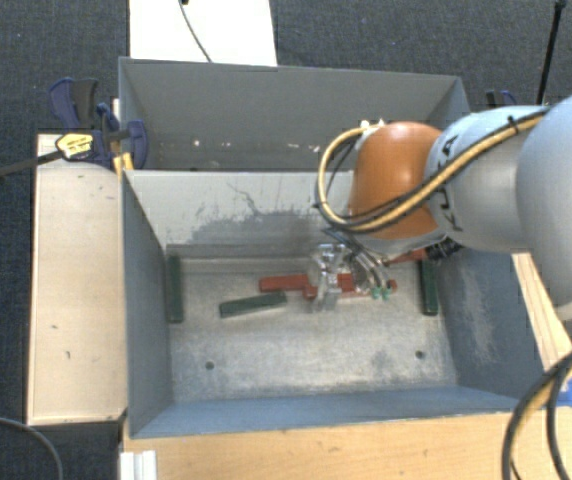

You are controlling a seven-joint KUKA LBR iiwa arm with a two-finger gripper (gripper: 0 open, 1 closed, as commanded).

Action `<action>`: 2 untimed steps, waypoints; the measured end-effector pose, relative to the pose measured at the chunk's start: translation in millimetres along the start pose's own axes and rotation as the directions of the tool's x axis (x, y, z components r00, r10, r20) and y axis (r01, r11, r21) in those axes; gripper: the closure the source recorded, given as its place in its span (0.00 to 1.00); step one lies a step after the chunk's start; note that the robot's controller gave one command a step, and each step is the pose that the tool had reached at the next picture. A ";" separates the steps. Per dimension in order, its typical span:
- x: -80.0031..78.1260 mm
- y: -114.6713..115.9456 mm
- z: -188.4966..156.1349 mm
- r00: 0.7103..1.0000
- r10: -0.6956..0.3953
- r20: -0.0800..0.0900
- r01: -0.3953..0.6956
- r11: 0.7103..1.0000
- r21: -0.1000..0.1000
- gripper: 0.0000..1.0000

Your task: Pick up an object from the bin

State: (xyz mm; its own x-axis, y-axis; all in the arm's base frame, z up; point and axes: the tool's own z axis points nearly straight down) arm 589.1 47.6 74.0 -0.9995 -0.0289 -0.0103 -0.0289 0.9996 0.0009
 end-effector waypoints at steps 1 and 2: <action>-1.1 0.0 -2.2 1.000 0.000 -0.006 0.000 1.000 0.000 1.00; -4.3 0.3 -73.1 1.000 -0.001 0.000 0.001 1.000 0.000 1.00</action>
Offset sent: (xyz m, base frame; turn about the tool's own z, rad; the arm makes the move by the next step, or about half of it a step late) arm 0.0000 -0.0001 0.0009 0.0000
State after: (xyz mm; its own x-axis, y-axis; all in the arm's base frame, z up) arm 592.7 47.9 147.1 -0.9995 -0.0298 -0.0102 -0.0299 0.9996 0.0009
